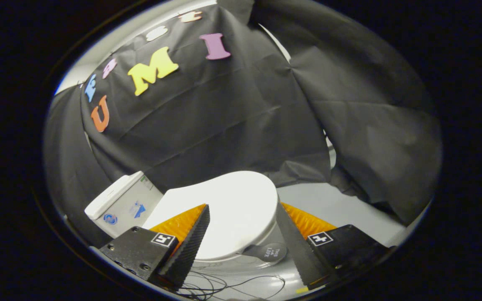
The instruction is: Open the toilet lid.
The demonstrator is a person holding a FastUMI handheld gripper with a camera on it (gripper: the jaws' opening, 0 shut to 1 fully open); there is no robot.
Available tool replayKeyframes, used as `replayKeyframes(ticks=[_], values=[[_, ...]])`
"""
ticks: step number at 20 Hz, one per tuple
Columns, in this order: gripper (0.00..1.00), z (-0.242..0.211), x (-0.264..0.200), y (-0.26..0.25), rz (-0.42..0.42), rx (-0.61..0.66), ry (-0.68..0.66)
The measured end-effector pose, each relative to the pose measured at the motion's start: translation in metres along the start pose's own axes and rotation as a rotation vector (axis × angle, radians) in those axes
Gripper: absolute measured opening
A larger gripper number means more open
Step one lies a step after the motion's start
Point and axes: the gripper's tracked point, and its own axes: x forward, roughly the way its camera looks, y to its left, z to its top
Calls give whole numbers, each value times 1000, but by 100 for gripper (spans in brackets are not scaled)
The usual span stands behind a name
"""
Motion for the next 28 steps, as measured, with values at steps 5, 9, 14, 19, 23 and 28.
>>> replayKeyframes(ticks=[5,9,14,19,23,28], values=[[99,-32,9,-31,1,150,64],[98,-50,9,-45,24,319,116],[89,-64,10,-48,98,537,139],[80,-72,12,-43,159,676,166],[63,-77,15,-36,202,734,192],[33,-80,15,-39,204,745,190]])
